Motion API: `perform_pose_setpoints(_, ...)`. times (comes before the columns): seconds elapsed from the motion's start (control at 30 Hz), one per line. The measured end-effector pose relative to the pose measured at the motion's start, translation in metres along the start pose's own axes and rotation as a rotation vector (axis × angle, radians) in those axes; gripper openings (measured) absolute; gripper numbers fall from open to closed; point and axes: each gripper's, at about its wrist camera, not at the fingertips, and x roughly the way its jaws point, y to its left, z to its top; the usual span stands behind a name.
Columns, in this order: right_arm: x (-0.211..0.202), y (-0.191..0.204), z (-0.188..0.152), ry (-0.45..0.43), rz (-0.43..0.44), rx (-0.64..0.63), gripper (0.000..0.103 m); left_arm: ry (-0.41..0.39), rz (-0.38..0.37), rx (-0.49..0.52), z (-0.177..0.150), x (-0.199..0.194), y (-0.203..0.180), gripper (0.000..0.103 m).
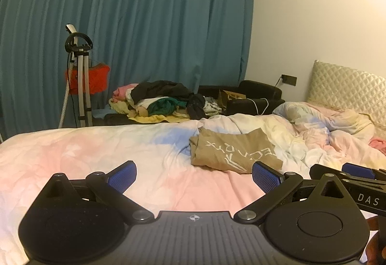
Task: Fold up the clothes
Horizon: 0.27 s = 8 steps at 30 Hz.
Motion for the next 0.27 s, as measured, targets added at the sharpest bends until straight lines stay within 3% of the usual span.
perform_pose_setpoints(0.27,0.0001,-0.0004,-0.0009,0.007,-0.005,0.006,0.085,-0.008,0.006,0.009,-0.0013,-0.0041,-0.0009,0.103)
